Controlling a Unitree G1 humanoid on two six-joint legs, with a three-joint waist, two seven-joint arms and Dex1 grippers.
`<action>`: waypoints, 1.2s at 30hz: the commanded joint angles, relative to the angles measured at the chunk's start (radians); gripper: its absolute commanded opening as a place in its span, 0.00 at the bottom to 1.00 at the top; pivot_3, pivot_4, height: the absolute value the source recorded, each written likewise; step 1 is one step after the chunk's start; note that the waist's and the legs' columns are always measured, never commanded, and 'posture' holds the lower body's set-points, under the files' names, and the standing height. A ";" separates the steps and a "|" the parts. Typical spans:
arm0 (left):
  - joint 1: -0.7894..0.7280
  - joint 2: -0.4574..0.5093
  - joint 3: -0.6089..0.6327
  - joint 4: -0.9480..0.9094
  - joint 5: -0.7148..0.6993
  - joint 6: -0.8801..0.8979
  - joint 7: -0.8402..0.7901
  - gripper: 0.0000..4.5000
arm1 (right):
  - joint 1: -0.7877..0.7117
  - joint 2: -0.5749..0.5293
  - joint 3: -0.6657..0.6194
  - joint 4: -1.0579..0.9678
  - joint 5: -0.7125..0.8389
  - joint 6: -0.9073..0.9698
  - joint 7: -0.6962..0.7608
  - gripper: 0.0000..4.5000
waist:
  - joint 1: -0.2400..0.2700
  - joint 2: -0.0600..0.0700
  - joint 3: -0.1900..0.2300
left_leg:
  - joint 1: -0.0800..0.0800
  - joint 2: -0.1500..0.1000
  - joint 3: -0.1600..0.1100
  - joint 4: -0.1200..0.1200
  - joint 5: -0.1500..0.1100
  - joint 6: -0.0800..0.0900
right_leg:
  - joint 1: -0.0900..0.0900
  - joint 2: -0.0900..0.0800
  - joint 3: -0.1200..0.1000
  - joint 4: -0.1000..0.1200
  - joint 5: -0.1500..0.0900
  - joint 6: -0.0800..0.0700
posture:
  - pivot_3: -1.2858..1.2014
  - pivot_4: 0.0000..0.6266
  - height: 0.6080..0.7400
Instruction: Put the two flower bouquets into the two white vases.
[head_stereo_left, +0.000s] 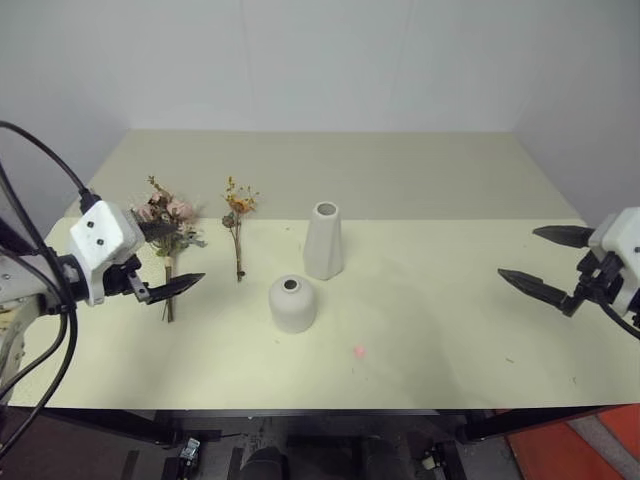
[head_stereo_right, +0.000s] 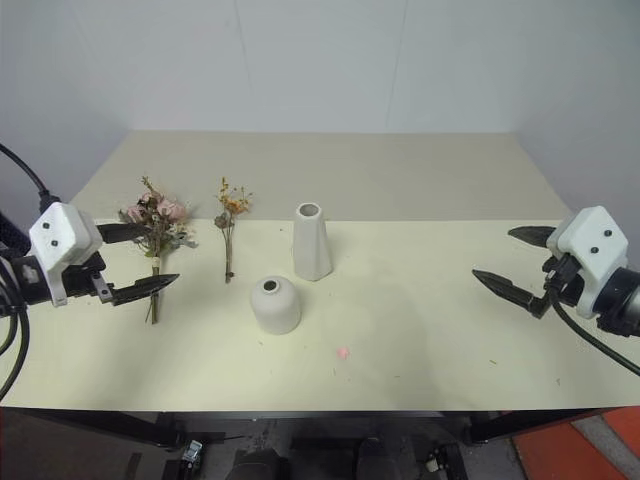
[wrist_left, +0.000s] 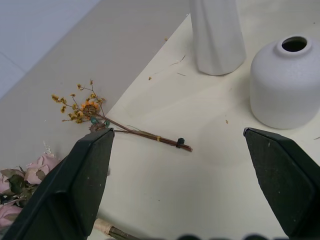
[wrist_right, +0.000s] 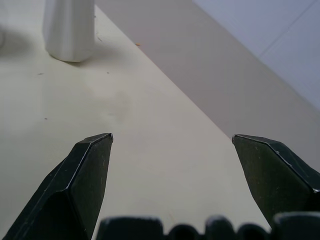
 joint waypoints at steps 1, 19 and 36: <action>0.007 0.026 0.050 -0.038 -0.009 0.020 0.006 1.00 | -0.037 -0.023 0.001 -0.001 0.012 -0.025 0.014 1.00 | 0.000 0.000 0.000 | 0.000 0.000 0.000 0.000 0.000 0.000 | 0.000 0.000 0.000 0.000 0.000 0.000 | 0.52 0.24 1.00; -0.060 -0.033 0.040 -0.104 0.033 0.402 0.327 1.00 | -0.170 0.001 0.115 0.020 0.012 -0.004 -0.012 1.00 | -0.001 0.000 0.000 | 0.000 0.000 0.000 0.000 0.000 0.000 | 0.000 0.000 0.000 0.000 0.000 0.000 | 0.52 0.24 1.00; -0.500 -0.515 0.004 -0.062 0.257 1.147 0.961 1.00 | -0.470 0.197 0.483 -0.174 0.045 0.256 -0.135 1.00 | 0.002 -0.002 -0.001 | -0.003 -0.002 -0.003 0.001 0.000 -0.001 | -0.004 -0.001 0.000 0.001 0.004 -0.001 | 0.52 0.24 1.00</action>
